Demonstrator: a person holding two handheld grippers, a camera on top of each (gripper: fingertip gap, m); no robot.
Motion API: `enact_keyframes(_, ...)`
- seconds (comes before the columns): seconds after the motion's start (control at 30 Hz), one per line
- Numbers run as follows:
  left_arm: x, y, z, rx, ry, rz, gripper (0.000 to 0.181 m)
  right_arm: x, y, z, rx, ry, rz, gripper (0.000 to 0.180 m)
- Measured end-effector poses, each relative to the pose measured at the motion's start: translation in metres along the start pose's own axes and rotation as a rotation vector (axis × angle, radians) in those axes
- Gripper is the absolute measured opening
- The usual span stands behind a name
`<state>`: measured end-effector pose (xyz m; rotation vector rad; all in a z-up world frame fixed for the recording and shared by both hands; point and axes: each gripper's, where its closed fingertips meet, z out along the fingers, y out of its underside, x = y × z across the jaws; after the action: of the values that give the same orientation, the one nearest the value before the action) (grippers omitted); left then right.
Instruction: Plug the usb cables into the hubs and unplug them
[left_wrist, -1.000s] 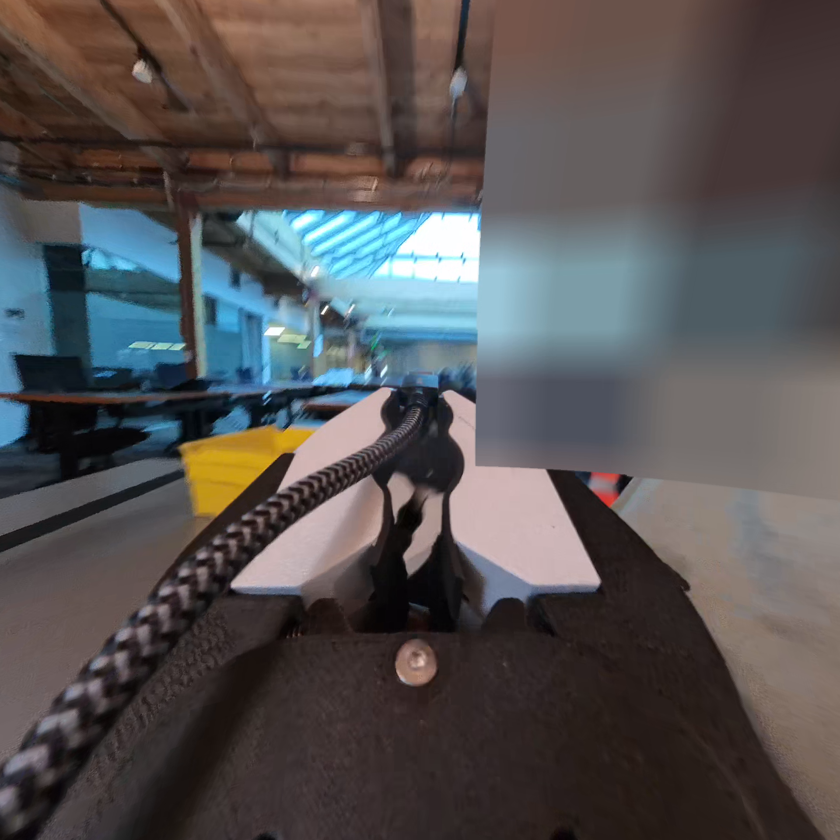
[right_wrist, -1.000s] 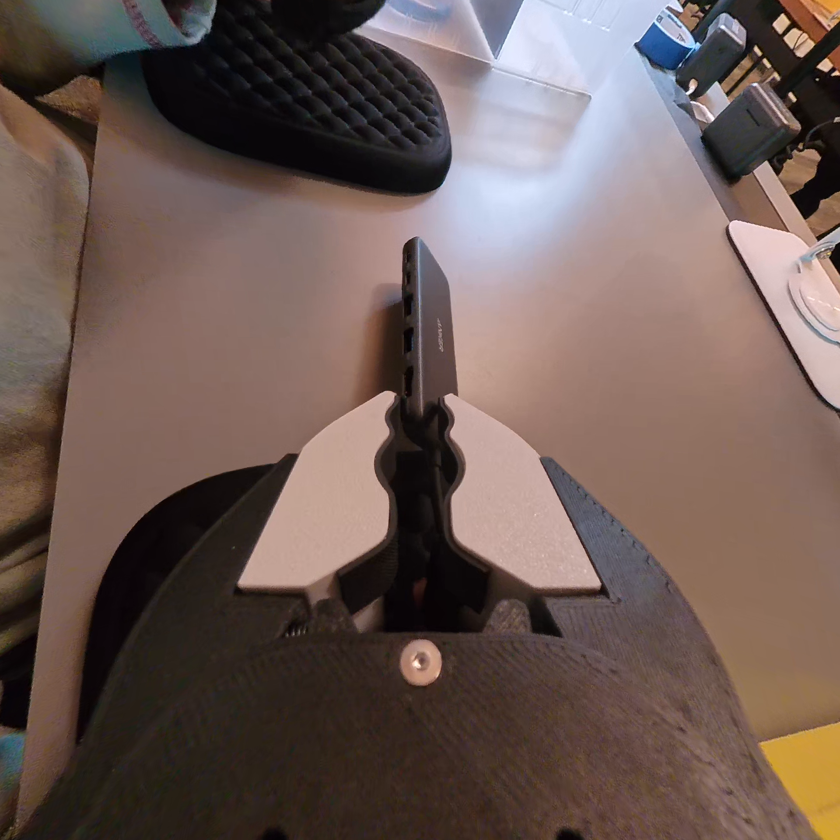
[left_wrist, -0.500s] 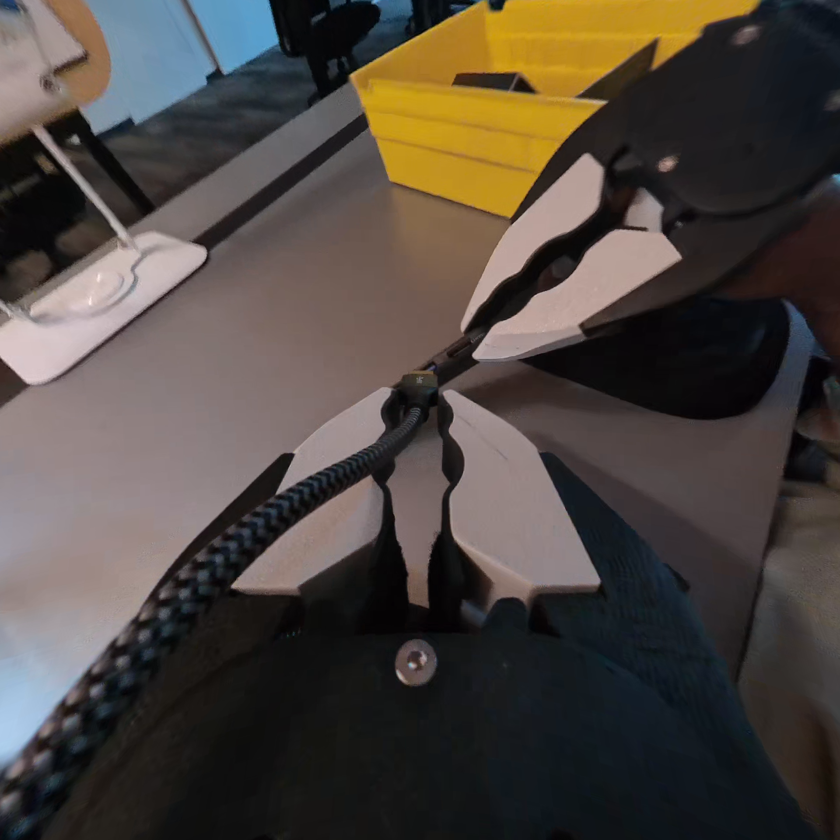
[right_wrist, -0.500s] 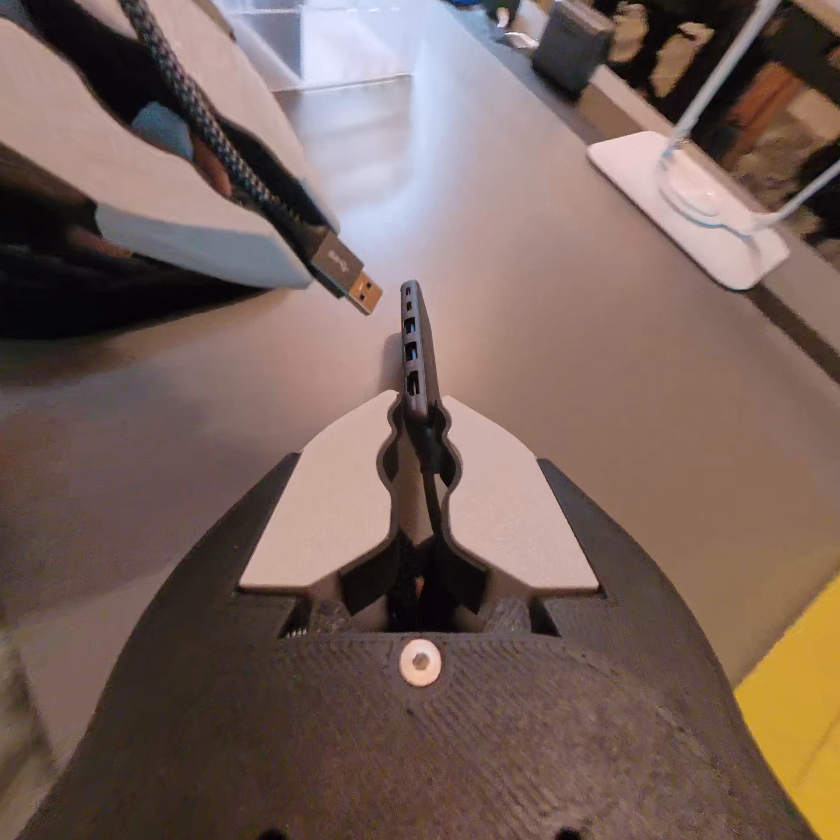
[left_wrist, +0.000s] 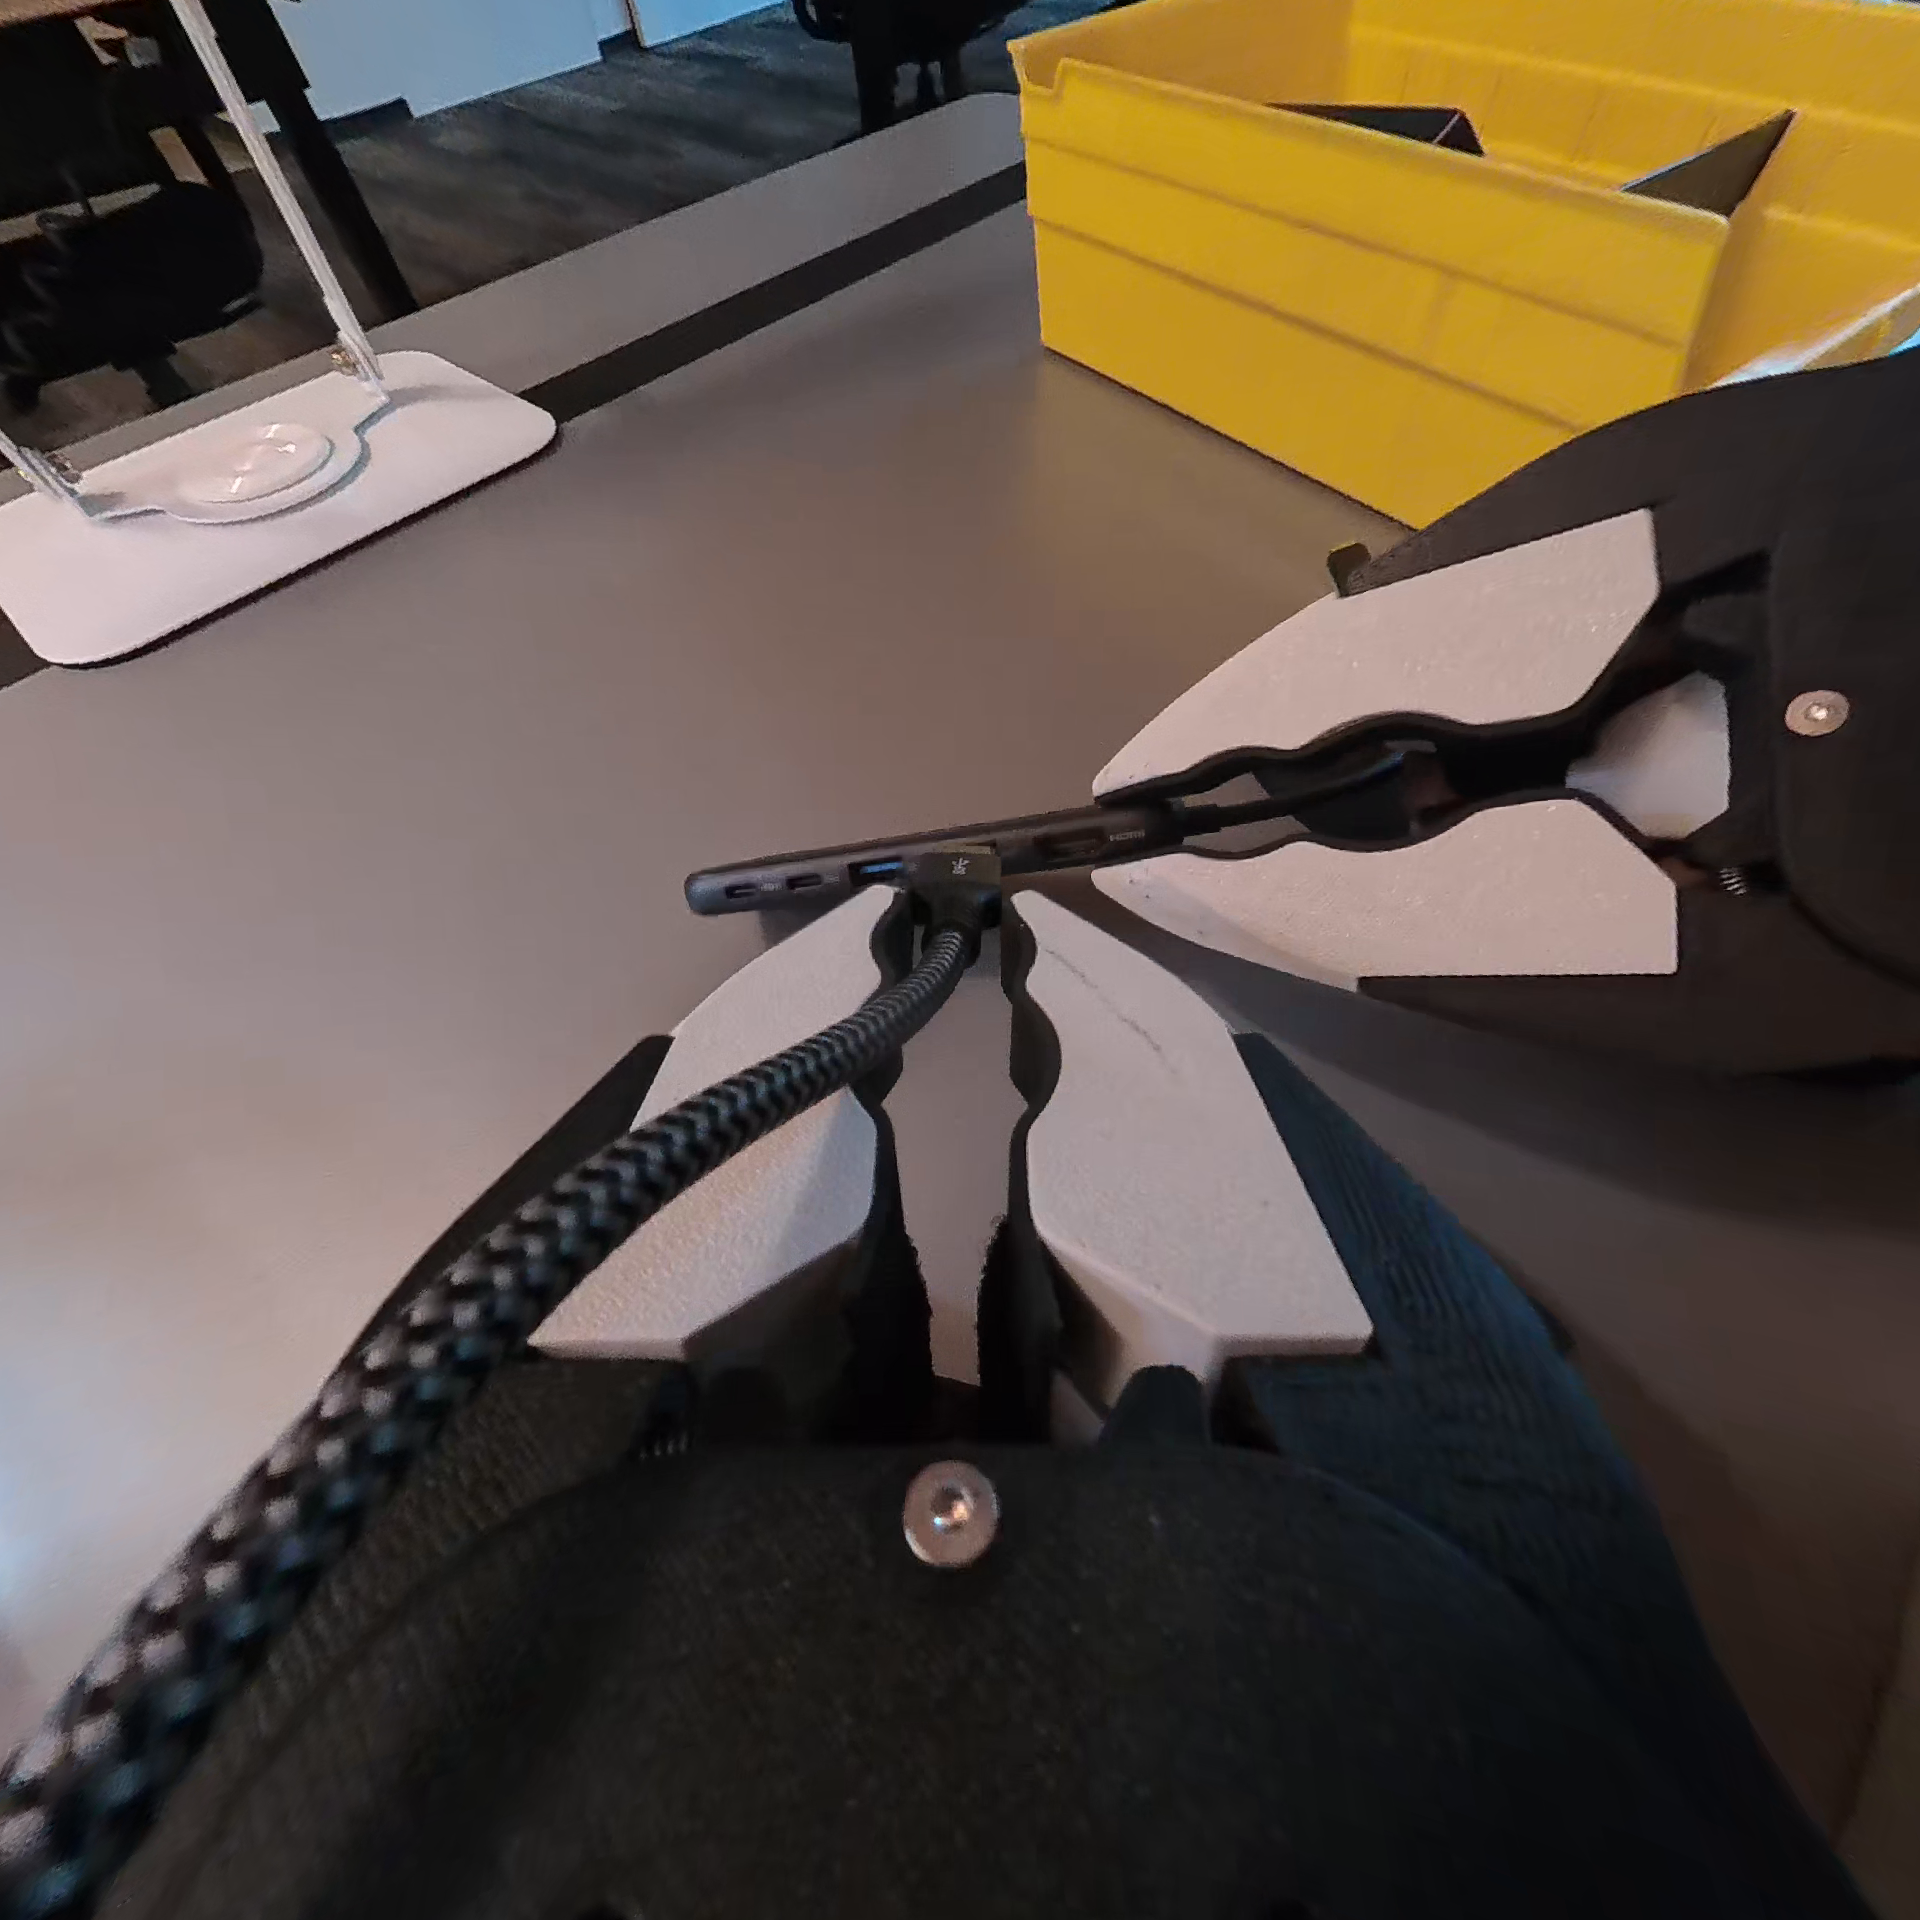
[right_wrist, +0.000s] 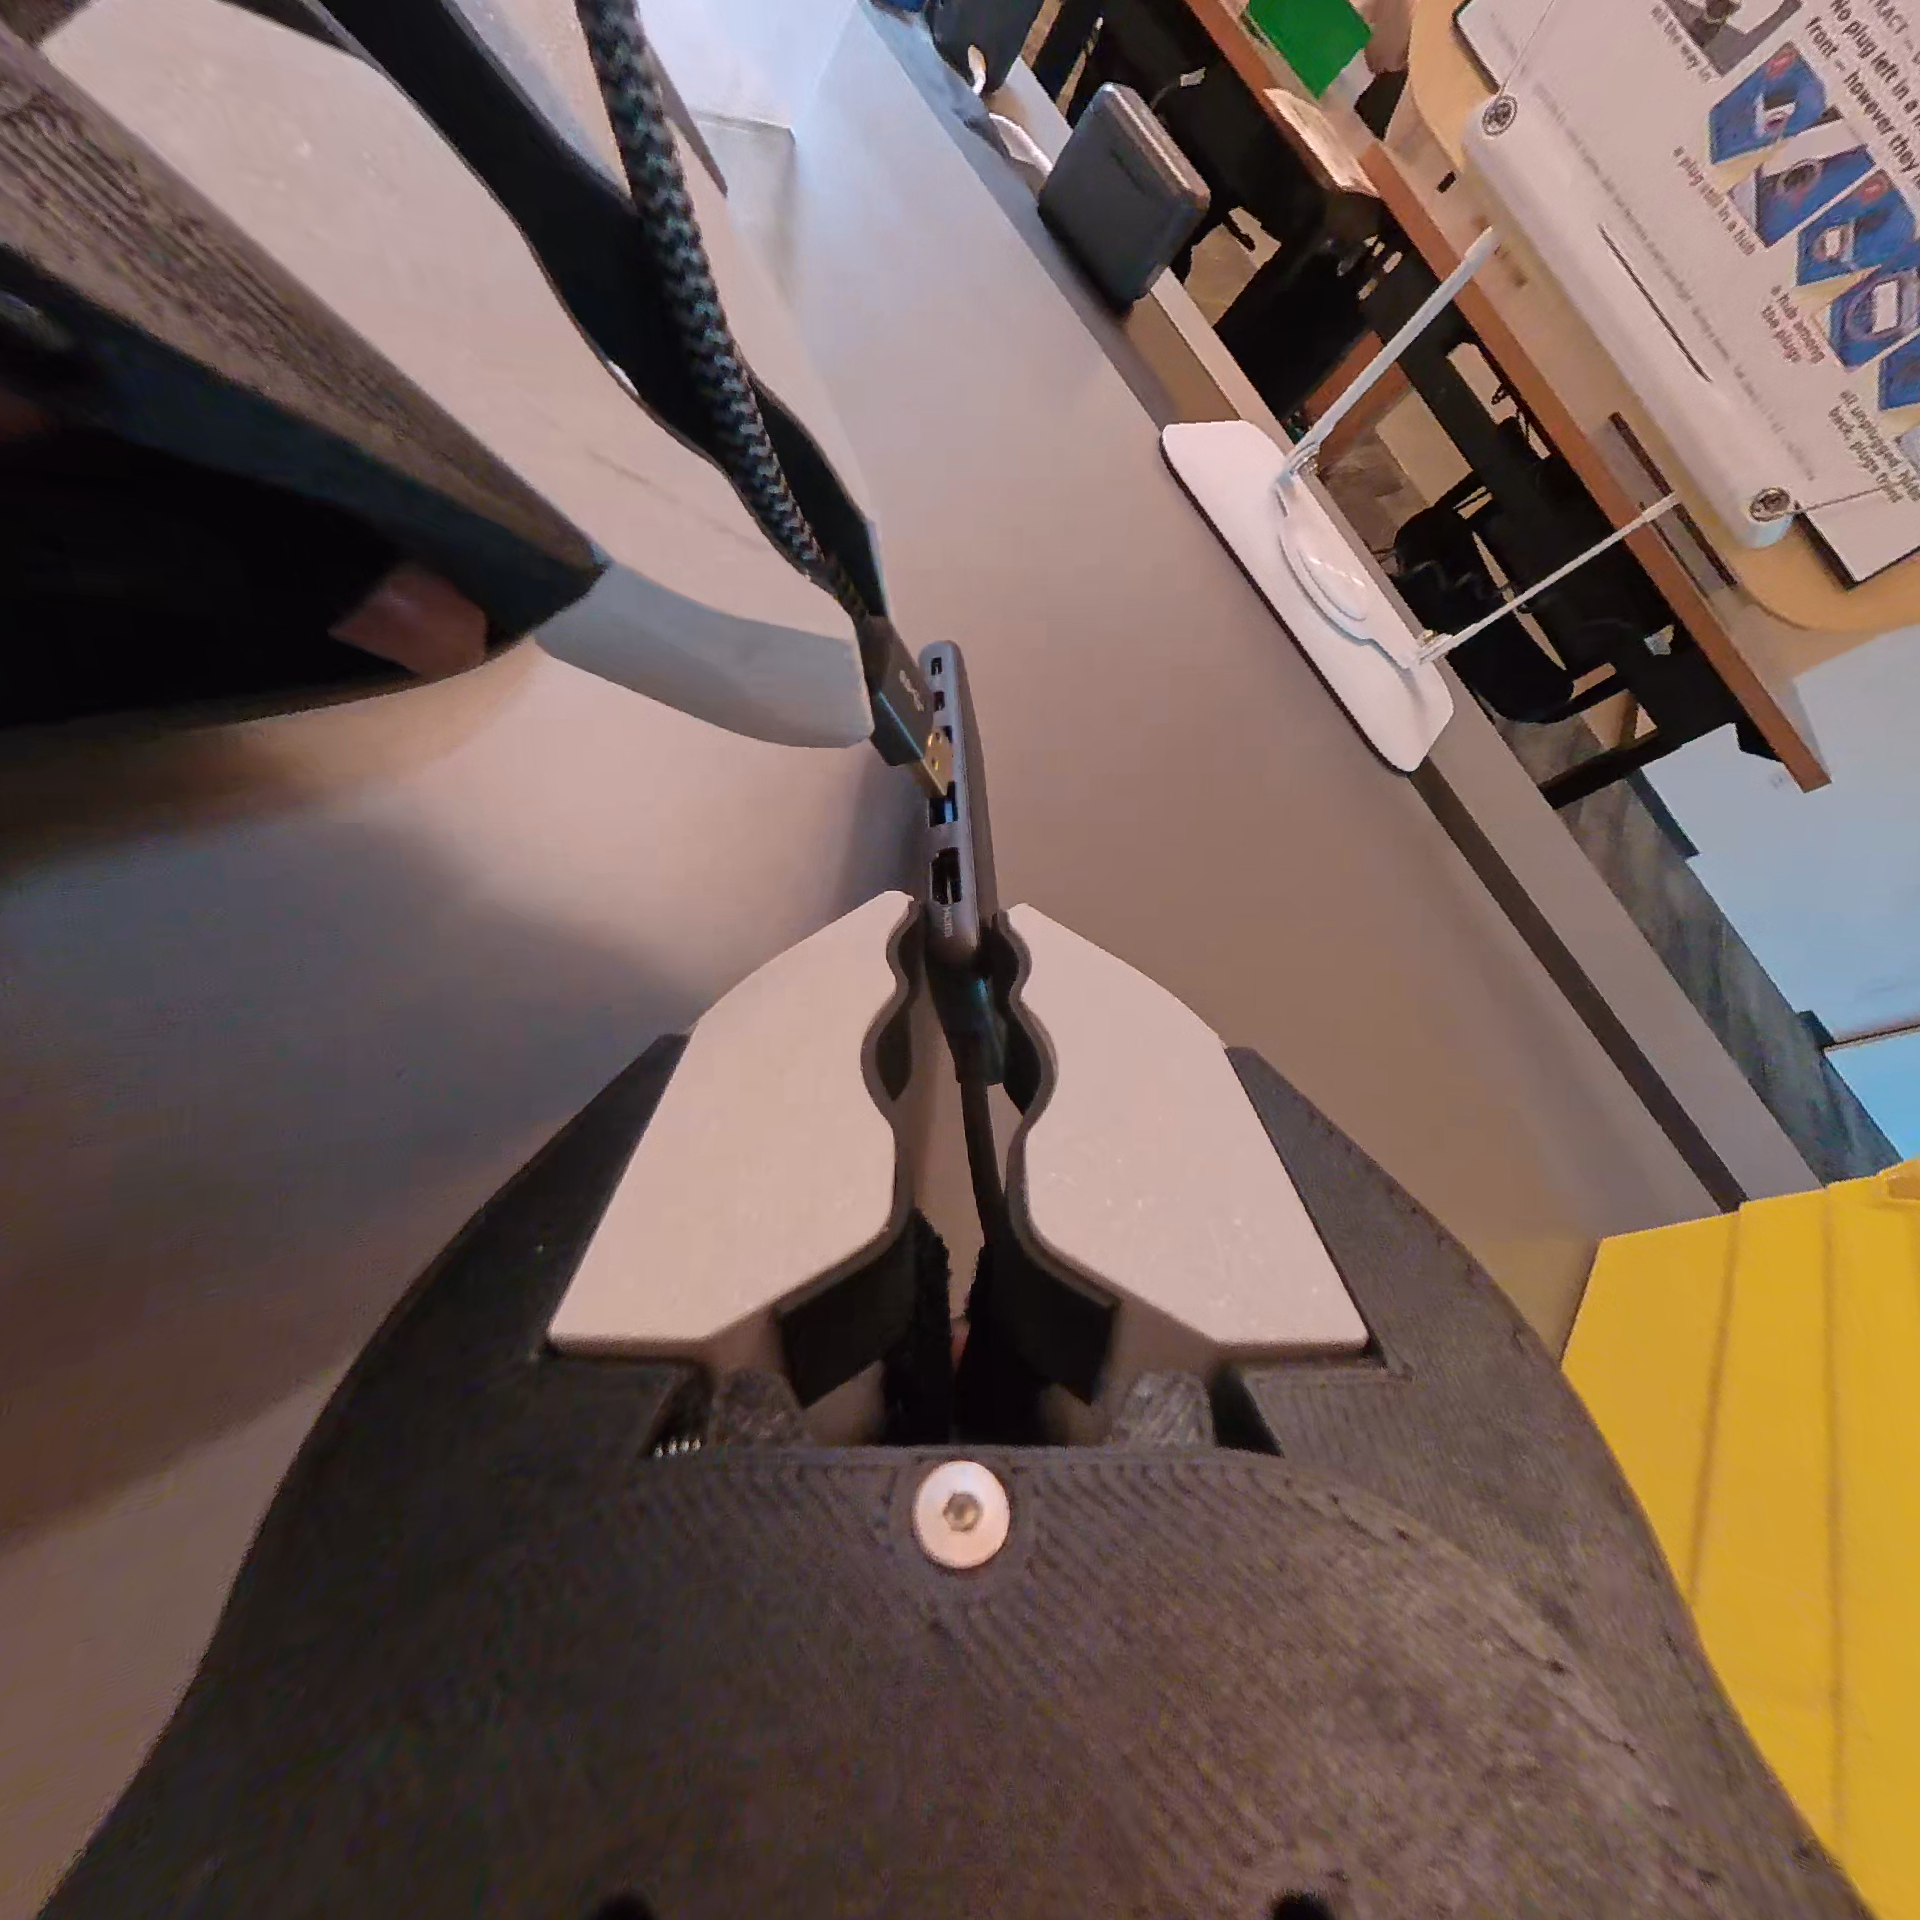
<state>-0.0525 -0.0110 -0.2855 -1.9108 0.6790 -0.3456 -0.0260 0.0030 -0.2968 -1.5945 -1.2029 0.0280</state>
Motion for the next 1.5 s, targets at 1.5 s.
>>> enact_keyframes(1.5,0.014,-0.046,-0.019,0.364,-0.037,0.433,0.016,0.060,-0.032,-0.069,0.529,-0.475,0.695,0.045)
